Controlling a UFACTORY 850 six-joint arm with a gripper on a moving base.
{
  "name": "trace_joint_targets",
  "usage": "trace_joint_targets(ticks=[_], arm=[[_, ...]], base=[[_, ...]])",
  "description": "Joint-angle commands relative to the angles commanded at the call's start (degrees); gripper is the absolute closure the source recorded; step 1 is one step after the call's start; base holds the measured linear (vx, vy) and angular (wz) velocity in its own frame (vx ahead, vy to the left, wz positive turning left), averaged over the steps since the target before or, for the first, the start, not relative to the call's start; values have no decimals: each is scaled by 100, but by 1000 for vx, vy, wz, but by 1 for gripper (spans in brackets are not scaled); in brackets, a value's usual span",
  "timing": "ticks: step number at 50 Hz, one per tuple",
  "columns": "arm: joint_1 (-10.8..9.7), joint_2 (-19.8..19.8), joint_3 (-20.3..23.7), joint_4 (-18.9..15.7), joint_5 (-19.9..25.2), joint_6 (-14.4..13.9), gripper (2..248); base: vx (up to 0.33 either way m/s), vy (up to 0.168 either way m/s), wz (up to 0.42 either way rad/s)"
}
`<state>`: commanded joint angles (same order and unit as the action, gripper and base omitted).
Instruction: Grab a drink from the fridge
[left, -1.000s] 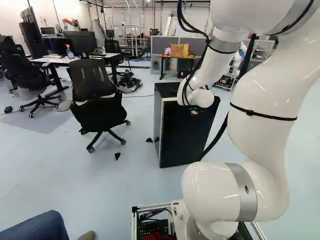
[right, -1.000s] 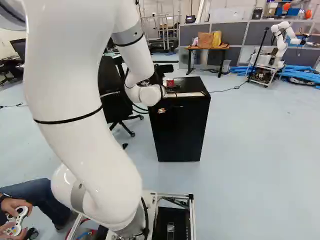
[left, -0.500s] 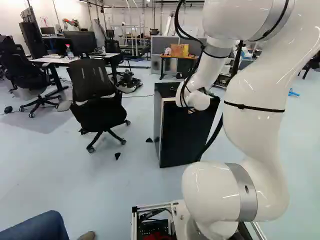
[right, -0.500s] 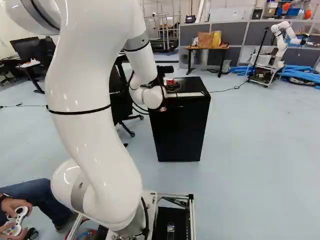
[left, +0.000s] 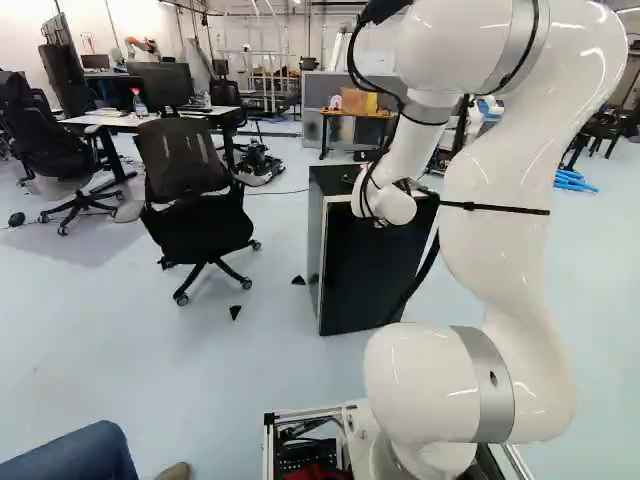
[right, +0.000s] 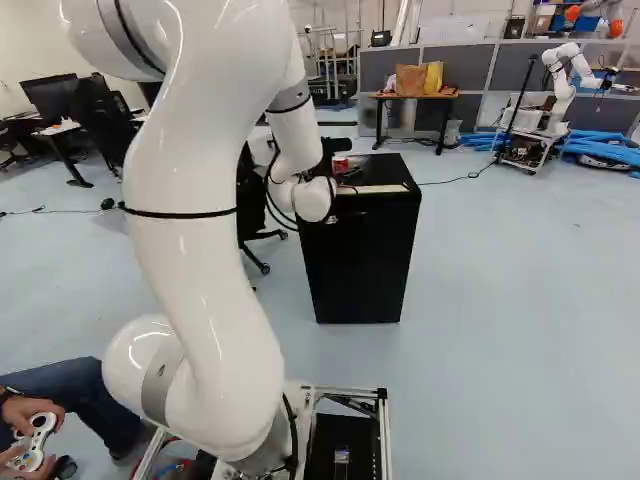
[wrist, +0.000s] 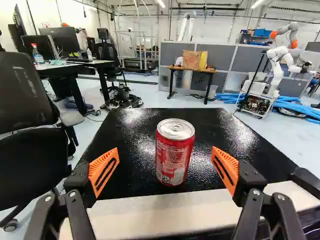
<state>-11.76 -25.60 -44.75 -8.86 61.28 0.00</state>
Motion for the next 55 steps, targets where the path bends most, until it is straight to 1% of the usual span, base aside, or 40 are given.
trace_joint_targets(ticks=[23,55], arm=[[-69,-300,-377,0,0,0,3],[-69,-303,-380,0,0,0,3]], base=[[0,0,0],[0,0,0]])
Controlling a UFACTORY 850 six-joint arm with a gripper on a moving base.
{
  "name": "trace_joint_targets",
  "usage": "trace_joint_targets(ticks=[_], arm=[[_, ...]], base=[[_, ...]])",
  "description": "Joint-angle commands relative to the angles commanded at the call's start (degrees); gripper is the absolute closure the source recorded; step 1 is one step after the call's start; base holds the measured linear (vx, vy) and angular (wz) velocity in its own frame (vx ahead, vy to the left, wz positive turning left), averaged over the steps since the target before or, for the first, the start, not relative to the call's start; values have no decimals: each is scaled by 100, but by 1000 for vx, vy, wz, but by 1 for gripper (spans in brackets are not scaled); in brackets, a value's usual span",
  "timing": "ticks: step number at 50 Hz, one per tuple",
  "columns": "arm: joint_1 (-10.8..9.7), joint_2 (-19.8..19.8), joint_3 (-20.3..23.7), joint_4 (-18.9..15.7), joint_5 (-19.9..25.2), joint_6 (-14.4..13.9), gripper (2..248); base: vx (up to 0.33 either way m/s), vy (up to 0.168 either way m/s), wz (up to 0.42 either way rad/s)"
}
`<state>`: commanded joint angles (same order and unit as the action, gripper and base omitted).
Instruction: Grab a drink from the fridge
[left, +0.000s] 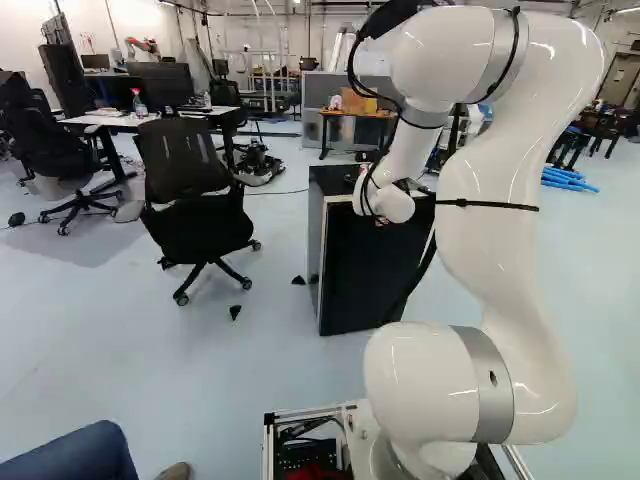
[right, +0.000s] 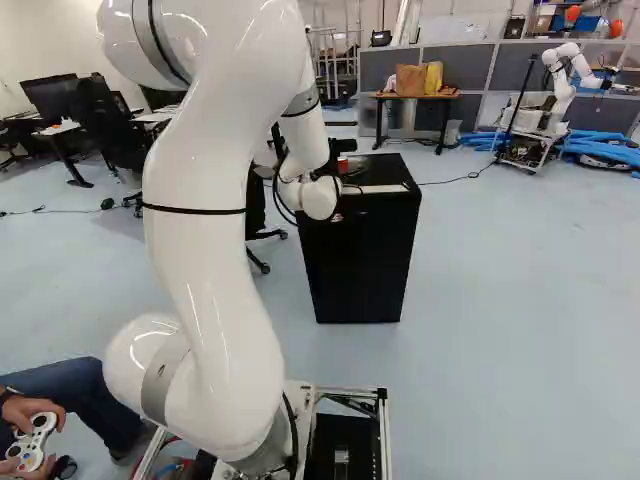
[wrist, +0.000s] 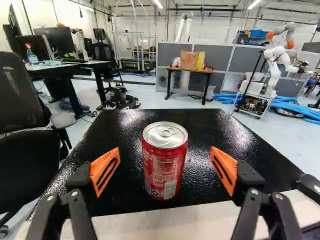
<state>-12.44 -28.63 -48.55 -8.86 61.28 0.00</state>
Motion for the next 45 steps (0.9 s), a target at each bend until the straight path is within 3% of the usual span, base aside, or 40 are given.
trace_joint_targets(ticks=[1,2,6,7,11,12,17,18,45], arm=[[0,0,0,0,0,0,3],[0,0,0,0,0,0,28],[0,0,0,0,0,0,28],[0,0,0,0,0,0,67],[0,0,0,0,0,0,67],[0,0,0,0,0,0,105],[0,0,0,0,0,0,105],[0,0,0,0,0,0,143],[0,69,7,0,0,0,150]], base=[[0,0,0],[0,0,0],[0,0,0],[0,0,0],[0,0,0],[0,0,0],[0,0,0],[0,0,0],[0,0,0]])
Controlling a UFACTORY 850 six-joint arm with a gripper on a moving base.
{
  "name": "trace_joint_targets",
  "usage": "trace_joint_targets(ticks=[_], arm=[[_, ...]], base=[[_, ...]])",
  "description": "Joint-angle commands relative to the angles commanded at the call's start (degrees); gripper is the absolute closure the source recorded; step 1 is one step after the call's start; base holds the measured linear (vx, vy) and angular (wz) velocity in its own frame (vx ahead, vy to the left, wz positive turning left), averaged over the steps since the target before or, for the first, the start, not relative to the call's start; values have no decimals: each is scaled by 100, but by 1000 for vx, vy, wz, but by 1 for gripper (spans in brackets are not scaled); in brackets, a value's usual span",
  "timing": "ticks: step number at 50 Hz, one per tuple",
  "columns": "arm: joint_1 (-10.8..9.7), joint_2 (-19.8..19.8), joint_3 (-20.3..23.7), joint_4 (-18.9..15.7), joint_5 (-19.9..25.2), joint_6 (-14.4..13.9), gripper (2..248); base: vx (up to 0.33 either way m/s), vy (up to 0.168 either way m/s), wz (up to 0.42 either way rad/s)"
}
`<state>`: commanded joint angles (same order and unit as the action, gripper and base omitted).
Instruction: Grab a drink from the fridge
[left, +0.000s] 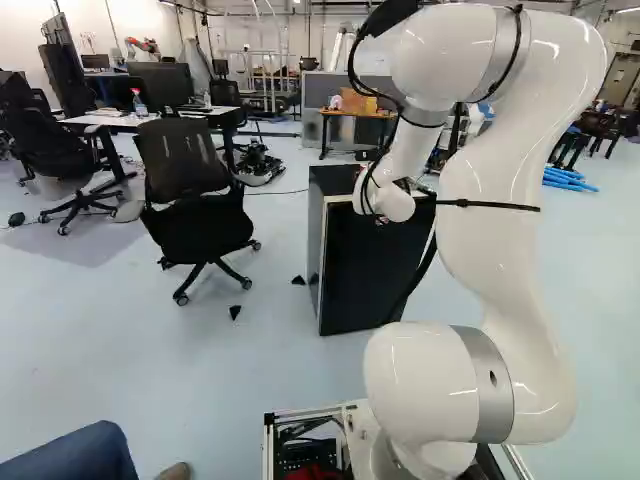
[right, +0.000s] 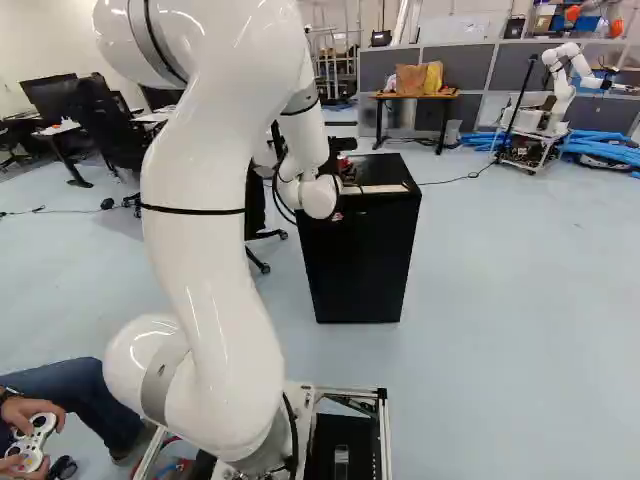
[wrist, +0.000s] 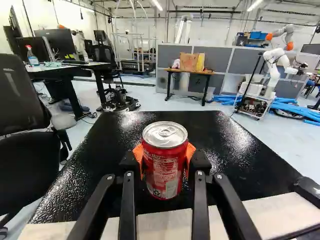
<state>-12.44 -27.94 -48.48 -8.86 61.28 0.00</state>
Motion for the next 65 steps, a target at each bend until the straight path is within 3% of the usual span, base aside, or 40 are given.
trace_joint_targets(ticks=[65], arm=[[57,351,208,40,-51,0,150]], base=[[0,0,0]])
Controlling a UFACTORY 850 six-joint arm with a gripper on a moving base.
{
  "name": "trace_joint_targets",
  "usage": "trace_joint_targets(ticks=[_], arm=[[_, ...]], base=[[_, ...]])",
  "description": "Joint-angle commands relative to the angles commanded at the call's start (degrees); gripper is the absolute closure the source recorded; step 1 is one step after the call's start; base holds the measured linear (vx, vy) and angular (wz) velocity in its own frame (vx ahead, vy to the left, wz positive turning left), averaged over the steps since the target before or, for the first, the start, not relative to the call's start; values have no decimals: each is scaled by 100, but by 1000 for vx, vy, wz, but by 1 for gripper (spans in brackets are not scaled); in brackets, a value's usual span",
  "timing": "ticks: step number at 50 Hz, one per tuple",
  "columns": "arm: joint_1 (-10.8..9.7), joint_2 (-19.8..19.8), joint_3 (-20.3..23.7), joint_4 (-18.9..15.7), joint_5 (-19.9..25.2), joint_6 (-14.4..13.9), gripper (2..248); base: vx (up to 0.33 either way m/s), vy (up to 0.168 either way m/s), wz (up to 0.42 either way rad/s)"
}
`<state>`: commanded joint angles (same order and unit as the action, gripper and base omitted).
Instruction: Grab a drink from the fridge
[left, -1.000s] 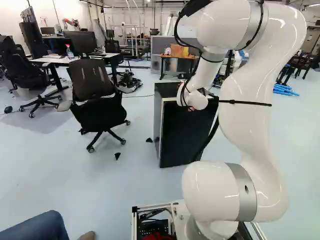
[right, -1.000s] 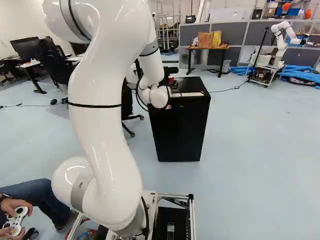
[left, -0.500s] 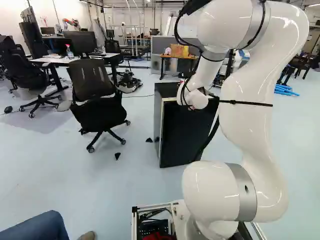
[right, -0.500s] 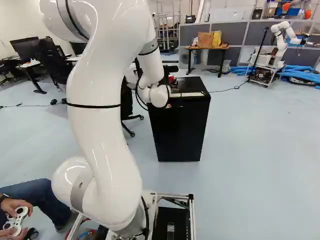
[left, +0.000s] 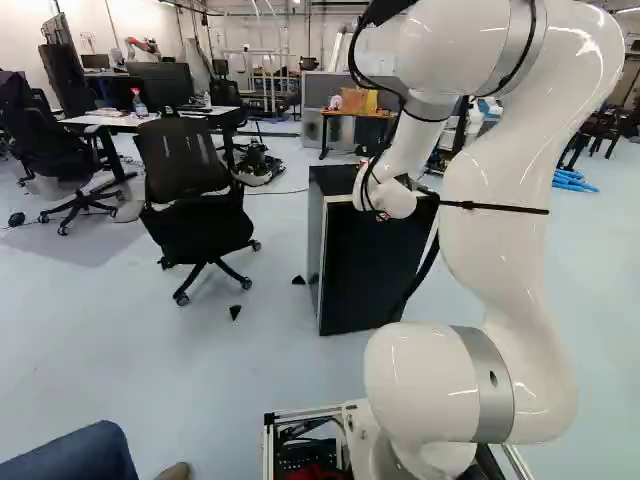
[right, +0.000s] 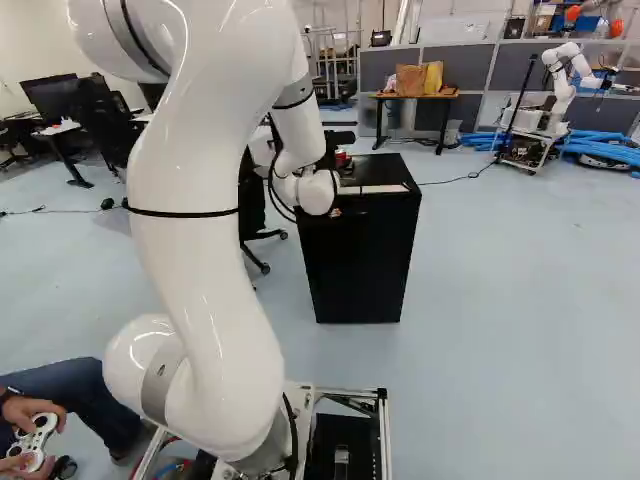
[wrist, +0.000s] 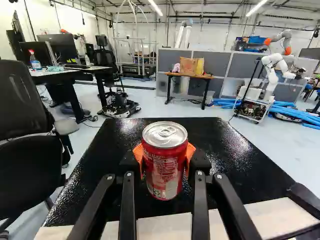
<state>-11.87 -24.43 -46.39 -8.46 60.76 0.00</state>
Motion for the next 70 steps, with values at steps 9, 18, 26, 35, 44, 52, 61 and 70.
trace_joint_targets(ticks=[9,18,26,35,44,52,61,70], arm=[[48,165,169,34,-44,0,150],[113,386,395,81,-103,0,150],[180,614,629,129,-164,0,150],[272,926,948,194,-246,0,150],[378,1288,1318,269,-343,0,150],[488,1661,1701,348,-442,0,150],[620,2111,2162,442,-562,0,150],[743,2528,2589,529,-673,0,150]], base=[[0,0,0],[0,0,0],[0,0,0],[0,0,0],[0,0,0],[0,0,0],[0,0,0],[0,0,0]])
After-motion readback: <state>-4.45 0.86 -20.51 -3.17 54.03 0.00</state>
